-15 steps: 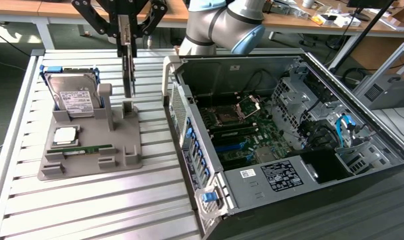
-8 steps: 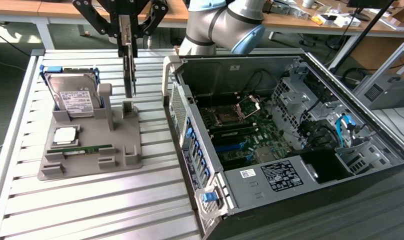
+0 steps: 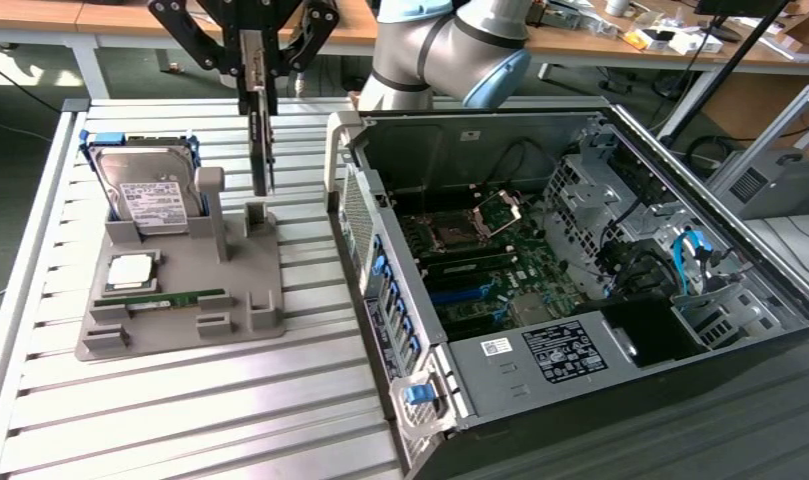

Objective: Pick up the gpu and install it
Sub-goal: 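Pick up the gpu and move the gpu toward the slot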

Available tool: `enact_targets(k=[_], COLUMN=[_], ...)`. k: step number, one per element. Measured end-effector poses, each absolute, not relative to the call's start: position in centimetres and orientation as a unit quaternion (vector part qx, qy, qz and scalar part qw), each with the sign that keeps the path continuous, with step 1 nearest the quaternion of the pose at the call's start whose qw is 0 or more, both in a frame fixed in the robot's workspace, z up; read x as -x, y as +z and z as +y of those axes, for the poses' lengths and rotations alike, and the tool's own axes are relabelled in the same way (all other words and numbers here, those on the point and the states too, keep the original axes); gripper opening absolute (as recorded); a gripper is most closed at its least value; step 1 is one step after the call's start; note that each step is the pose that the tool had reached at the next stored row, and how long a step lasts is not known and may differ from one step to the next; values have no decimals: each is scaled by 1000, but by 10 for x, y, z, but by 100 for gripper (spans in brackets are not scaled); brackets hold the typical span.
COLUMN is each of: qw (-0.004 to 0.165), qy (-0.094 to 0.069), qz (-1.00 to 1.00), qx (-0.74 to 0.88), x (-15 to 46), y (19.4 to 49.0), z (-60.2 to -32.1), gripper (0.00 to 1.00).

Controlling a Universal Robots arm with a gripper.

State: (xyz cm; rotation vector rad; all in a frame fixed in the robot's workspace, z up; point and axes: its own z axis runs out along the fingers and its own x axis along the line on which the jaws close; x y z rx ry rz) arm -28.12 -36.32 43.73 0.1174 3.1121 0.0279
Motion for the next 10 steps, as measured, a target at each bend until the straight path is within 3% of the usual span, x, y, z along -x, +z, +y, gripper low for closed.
enact_targets(k=[10], qw=[14], qy=[7], qz=[999], qx=[-38], x=[279], y=[437], z=[-363], gripper=[27])
